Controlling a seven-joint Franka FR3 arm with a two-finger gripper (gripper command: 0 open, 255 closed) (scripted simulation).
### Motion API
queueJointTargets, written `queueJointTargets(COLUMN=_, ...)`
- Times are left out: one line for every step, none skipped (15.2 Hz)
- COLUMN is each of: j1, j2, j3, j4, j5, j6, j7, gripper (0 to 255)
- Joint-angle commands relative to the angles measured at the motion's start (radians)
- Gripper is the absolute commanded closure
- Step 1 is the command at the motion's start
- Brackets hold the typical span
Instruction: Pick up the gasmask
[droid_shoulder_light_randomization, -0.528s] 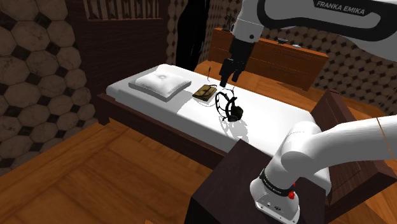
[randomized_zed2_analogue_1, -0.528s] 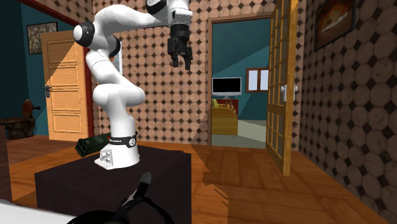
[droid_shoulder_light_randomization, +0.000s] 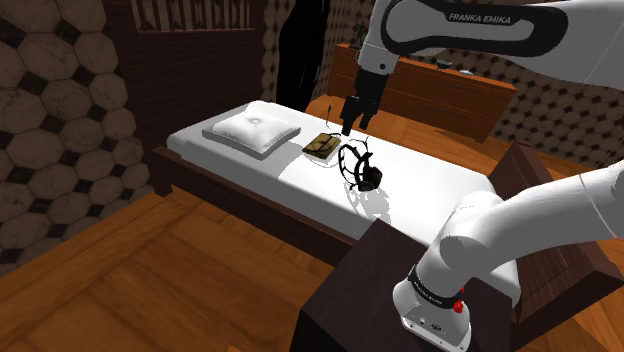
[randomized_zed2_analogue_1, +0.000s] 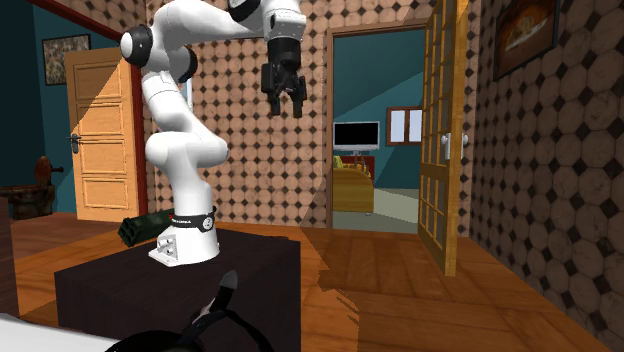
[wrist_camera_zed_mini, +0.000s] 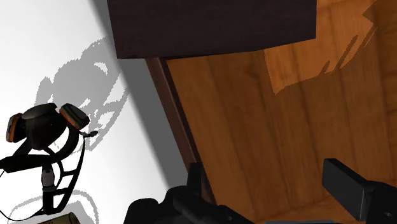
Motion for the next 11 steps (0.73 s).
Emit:
queueJointTargets(j1=-0.014, j2=0.051, j3=-0.033, j4=0.008, j5=-0.011, j6=0.031, j7=-0.031, gripper=0)
queueJointTargets(j1=-0.021, j2=0.078, j3=-0.049, j4=0.015, j5=-0.014, j6=0.045, j7=-0.045, gripper=0)
queueJointTargets(j1=-0.027, j2=0.106, j3=-0.065, j4=0.024, j5=-0.017, j6=0.059, j7=-0.06, gripper=0)
queueJointTargets(j1=-0.033, j2=0.134, j3=-0.081, j4=0.033, j5=-0.02, j6=0.073, j7=-0.075, gripper=0)
queueJointTargets(j1=-0.038, j2=0.164, j3=-0.096, j4=0.043, j5=-0.021, j6=0.086, j7=-0.09, gripper=0)
queueJointTargets(j1=-0.044, j2=0.194, j3=-0.111, j4=0.054, j5=-0.022, j6=0.098, j7=-0.105, gripper=0)
queueJointTargets(j1=-0.049, j2=0.224, j3=-0.127, j4=0.067, j5=-0.021, j6=0.11, j7=-0.12, gripper=0)
queueJointTargets(j1=-0.054, j2=0.255, j3=-0.141, j4=0.08, j5=-0.02, j6=0.122, j7=-0.135, gripper=0)
queueJointTargets(j1=-0.059, j2=0.287, j3=-0.156, j4=0.095, j5=-0.018, j6=0.132, j7=-0.151, gripper=0)
queueJointTargets(j1=-0.064, j2=0.32, j3=-0.171, j4=0.11, j5=-0.015, j6=0.143, j7=-0.166, gripper=0)
queueJointTargets(j1=-0.07, j2=0.353, j3=-0.185, j4=0.127, j5=-0.01, j6=0.152, j7=-0.182, gripper=0)
